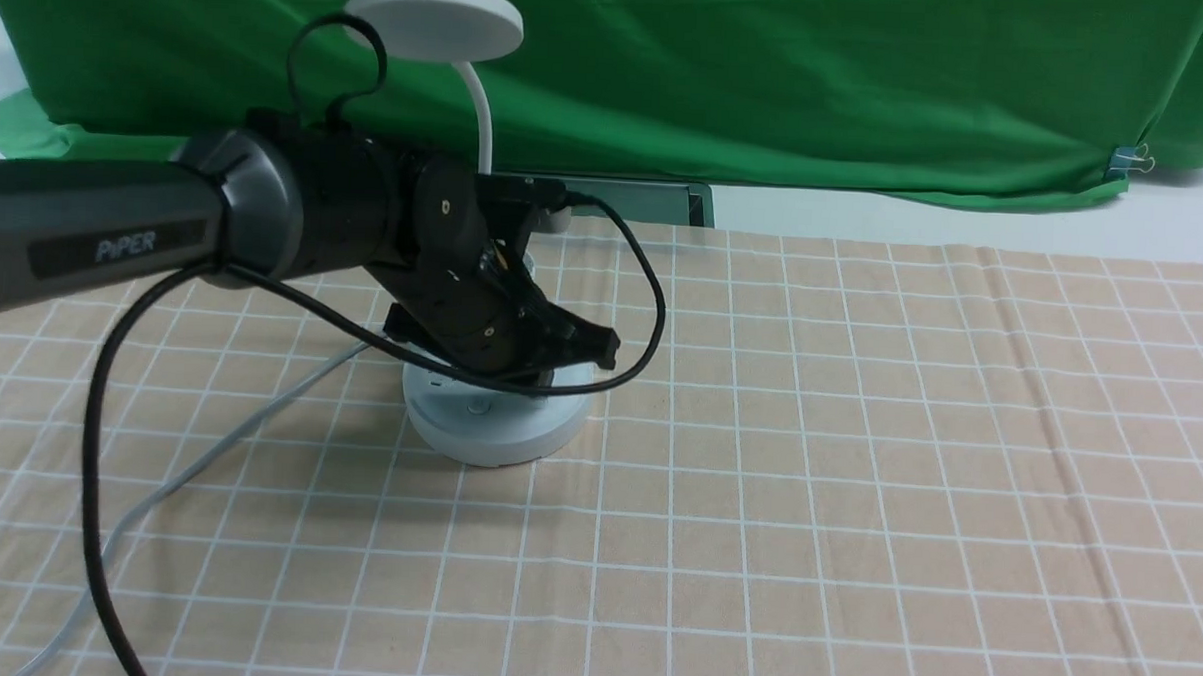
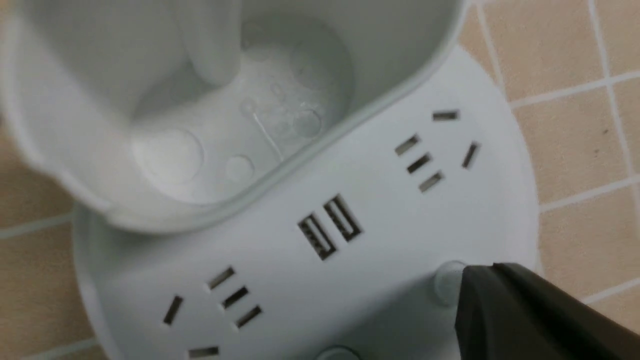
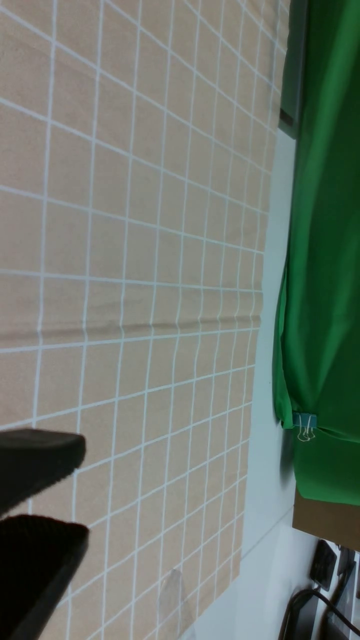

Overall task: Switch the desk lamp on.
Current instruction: Use the left arm to press the button switch on the lamp holder

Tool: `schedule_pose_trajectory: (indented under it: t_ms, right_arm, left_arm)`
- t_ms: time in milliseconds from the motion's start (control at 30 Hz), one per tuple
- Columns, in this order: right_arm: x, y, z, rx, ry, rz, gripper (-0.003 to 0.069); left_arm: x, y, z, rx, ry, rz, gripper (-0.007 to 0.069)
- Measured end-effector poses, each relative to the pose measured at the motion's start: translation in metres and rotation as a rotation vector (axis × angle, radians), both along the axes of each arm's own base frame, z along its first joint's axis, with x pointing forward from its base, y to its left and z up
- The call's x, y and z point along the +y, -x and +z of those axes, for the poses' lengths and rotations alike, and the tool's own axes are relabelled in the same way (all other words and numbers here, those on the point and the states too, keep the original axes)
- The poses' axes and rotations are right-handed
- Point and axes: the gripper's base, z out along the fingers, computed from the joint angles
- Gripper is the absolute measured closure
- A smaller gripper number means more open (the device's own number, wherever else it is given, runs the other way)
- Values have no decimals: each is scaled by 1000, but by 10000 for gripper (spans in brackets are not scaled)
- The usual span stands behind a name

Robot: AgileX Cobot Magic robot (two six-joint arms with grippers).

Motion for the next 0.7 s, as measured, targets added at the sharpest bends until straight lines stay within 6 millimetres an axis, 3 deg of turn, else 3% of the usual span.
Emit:
schedule_pose_trajectory:
  t_ms: [700]
  right_arm:
    - [0, 0, 0, 0, 0, 0, 418]
  left_arm:
    - [0, -3, -12, 11, -32, -12, 623]
